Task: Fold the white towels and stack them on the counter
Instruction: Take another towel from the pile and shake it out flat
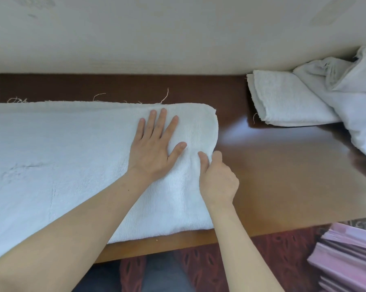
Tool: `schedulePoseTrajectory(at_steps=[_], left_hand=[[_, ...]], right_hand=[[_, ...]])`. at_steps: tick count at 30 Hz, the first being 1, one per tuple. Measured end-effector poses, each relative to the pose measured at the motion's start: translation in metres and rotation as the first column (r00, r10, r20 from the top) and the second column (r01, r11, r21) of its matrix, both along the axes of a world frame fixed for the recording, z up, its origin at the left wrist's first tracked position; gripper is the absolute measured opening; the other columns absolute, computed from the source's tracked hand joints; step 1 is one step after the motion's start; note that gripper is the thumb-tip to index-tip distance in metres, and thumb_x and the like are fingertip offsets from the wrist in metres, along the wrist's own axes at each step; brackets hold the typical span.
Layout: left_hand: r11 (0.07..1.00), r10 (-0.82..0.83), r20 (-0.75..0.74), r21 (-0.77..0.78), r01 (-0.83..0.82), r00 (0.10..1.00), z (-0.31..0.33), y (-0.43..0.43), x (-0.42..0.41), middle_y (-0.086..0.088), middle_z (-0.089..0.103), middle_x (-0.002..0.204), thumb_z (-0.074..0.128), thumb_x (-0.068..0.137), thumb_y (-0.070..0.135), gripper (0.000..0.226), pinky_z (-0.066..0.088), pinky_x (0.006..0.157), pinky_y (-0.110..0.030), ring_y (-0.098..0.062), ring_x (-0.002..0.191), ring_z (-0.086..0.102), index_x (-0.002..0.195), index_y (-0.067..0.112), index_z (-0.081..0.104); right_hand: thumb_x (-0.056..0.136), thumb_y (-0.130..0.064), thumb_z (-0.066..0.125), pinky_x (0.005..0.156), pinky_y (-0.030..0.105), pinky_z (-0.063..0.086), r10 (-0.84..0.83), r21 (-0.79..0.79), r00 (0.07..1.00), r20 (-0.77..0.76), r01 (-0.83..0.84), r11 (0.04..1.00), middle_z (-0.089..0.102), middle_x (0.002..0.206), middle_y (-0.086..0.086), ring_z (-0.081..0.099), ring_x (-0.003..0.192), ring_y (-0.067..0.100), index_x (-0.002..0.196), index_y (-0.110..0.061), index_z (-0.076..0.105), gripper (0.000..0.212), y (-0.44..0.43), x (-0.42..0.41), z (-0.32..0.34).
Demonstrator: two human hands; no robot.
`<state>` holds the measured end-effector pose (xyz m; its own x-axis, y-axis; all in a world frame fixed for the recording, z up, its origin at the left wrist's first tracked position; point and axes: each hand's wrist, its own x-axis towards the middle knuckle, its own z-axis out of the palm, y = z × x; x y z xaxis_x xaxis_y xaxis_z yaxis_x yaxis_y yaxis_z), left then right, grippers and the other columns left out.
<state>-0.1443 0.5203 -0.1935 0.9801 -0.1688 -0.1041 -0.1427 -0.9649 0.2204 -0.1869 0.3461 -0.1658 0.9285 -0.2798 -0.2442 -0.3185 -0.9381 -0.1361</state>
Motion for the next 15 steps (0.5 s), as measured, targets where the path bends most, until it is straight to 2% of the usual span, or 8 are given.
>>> schedulePoseTrajectory(at_steps=[5,8,12,15], left_hand=[[1.000,-0.017,-0.023,0.010,0.017,1.000,0.002,-0.001,0.000,-0.003,-0.009,0.167,-0.007,0.093,0.071,0.079,-0.003,0.124,-0.048,-0.024,0.153,-0.014,0.160,0.029,-0.001],[1.000,-0.020,-0.030,-0.007,0.019,0.999,0.005,0.000,-0.003,-0.004,-0.009,0.167,-0.009,0.093,0.070,0.079,-0.003,0.124,-0.047,-0.024,0.153,-0.014,0.160,0.029,0.000],[0.995,-0.024,-0.041,-0.095,0.020,0.999,0.009,-0.012,-0.033,-0.006,-0.004,0.167,-0.008,0.094,0.068,0.078,-0.002,0.124,-0.047,-0.025,0.153,-0.011,0.160,0.027,0.004],[0.995,-0.091,-0.033,-0.055,0.089,0.995,0.005,-0.030,-0.060,-0.008,-0.004,0.167,0.001,0.098,0.066,0.074,0.000,0.124,-0.050,-0.027,0.153,-0.011,0.160,0.026,0.006]], right_hand=[[0.101,-0.056,0.029,0.055,0.034,0.030,0.018,-0.030,0.994,0.108,-0.014,0.999,0.054,0.074,0.003,0.064,0.073,0.036,0.106,-0.010,0.050,0.051,-0.014,0.002,-0.005],[0.102,-0.051,0.028,0.057,0.034,0.031,-0.081,0.033,0.986,0.147,0.077,0.996,0.061,0.090,0.006,0.063,0.076,0.035,0.110,-0.010,0.048,0.047,-0.010,-0.016,-0.005],[0.102,-0.046,0.034,0.055,0.033,0.027,-0.143,0.025,0.968,0.204,0.141,0.990,0.051,0.074,0.003,0.059,0.064,0.033,0.097,-0.010,0.050,0.040,-0.015,-0.050,-0.005],[0.102,-0.048,0.029,0.054,0.033,0.028,-0.145,-0.006,0.977,0.157,0.147,0.989,0.054,0.072,0.004,0.060,0.064,0.032,0.098,-0.011,0.049,0.043,-0.011,-0.062,-0.006]])
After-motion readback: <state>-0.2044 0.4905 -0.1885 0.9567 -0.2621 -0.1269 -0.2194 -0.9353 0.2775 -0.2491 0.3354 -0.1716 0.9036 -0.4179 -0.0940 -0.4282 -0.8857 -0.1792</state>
